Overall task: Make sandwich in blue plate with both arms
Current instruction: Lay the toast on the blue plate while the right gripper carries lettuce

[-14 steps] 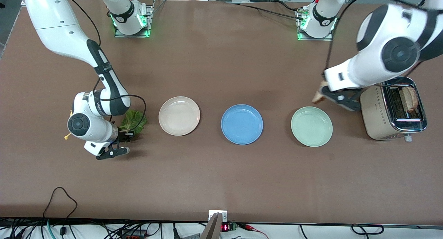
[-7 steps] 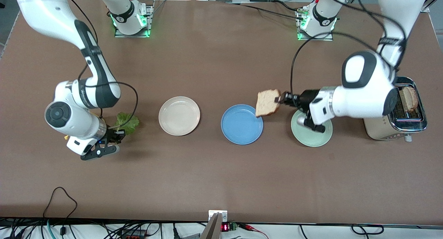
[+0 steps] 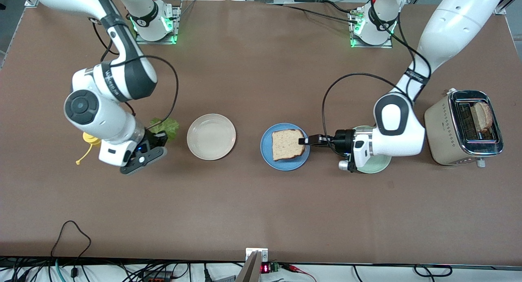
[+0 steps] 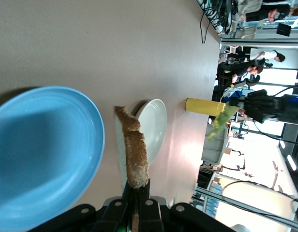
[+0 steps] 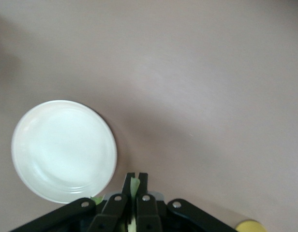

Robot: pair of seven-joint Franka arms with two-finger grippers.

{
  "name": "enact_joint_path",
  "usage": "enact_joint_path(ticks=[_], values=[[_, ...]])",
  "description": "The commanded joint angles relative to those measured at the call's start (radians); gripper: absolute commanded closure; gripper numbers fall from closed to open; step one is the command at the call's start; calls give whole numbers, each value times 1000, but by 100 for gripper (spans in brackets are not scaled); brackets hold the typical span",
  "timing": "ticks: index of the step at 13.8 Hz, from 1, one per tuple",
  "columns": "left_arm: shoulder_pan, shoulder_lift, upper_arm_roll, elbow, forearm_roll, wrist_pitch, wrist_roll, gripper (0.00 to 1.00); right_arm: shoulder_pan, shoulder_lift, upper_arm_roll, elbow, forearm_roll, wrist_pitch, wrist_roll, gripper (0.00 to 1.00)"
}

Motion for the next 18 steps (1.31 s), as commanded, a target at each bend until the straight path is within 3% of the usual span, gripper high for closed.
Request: enact_joint_path(ticks=[1, 5, 8, 12, 13, 14, 15, 18], values=[[11, 55, -7, -10, -63, 20, 219, 100, -10, 0, 59, 48, 33, -19, -83, 100], [11, 70, -4, -45, -103, 20, 313, 100, 19, 10, 166, 77, 53, -7, -122, 100], [5, 102, -6, -57, -131, 52, 382, 100, 98, 29, 166, 96, 55, 27, -102, 100], [-18, 118, -4, -82, -180, 103, 463, 99, 157, 85, 166, 96, 55, 195, -68, 100], [-12, 118, -4, -83, -180, 98, 469, 78, 166, 105, 166, 96, 56, 246, -60, 100], [-9, 118, -3, -85, -178, 98, 471, 23, 177, 122, 166, 96, 56, 298, -51, 100], [-10, 109, 0, -96, -177, 100, 471, 0, 189, 138, 168, 97, 56, 345, -36, 100], [-6, 40, 11, -139, -146, 101, 469, 0, 253, 214, 166, 169, 55, 429, -11, 100]])
